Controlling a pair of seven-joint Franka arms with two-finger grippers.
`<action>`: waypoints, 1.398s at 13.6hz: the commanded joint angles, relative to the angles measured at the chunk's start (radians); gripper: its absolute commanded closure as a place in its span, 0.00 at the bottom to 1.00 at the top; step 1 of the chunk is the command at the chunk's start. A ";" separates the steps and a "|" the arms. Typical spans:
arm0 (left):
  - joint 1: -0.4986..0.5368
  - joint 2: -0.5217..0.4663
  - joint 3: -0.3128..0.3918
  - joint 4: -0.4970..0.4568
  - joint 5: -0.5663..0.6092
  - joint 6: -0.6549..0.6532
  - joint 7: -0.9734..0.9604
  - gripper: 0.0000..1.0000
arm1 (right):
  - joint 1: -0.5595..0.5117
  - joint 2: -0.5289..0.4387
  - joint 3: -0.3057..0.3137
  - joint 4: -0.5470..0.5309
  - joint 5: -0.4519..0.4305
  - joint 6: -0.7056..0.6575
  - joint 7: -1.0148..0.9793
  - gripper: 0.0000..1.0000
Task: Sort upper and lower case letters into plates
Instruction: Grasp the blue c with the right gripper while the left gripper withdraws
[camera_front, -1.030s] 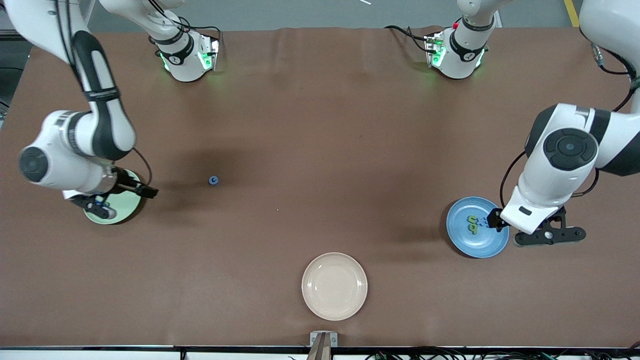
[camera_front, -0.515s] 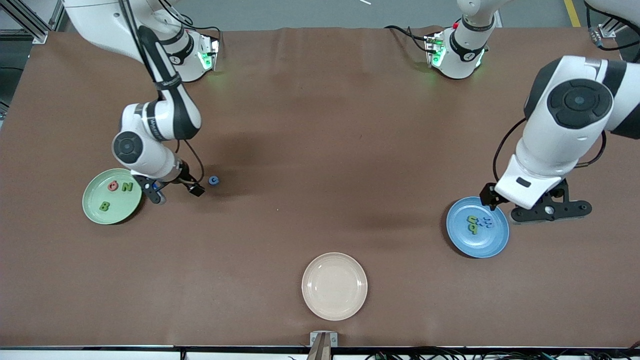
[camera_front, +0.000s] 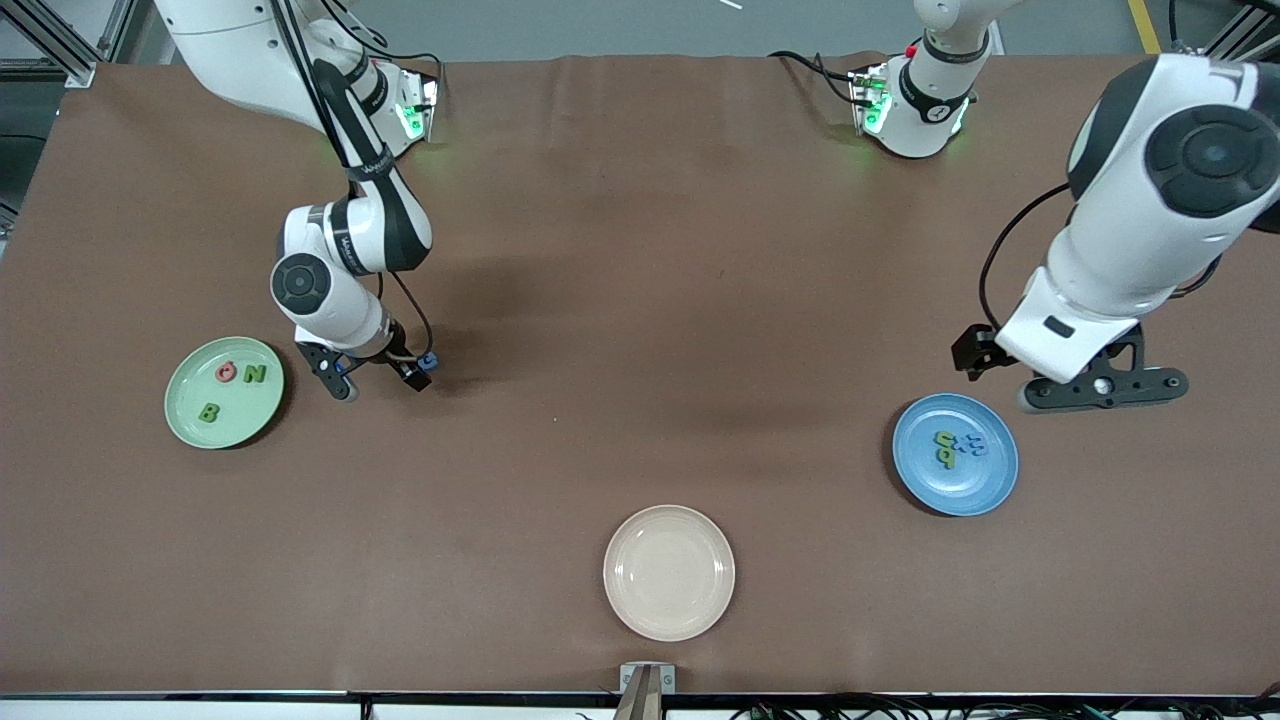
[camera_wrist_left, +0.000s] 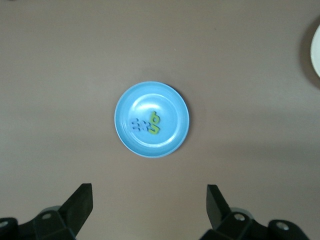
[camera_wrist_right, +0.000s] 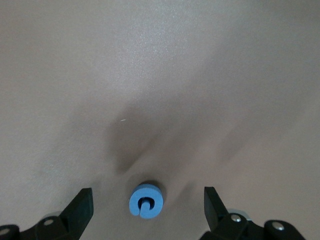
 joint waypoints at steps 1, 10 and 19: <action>-0.194 -0.137 0.290 -0.012 -0.190 -0.027 0.095 0.00 | 0.024 0.010 -0.008 -0.018 0.018 0.038 0.011 0.10; -0.552 -0.303 0.827 -0.051 -0.373 -0.196 0.354 0.00 | 0.045 0.035 0.000 -0.018 0.018 0.042 0.011 0.37; -0.537 -0.349 0.825 -0.051 -0.377 -0.217 0.364 0.00 | 0.062 0.052 0.002 -0.010 0.018 0.052 0.011 0.73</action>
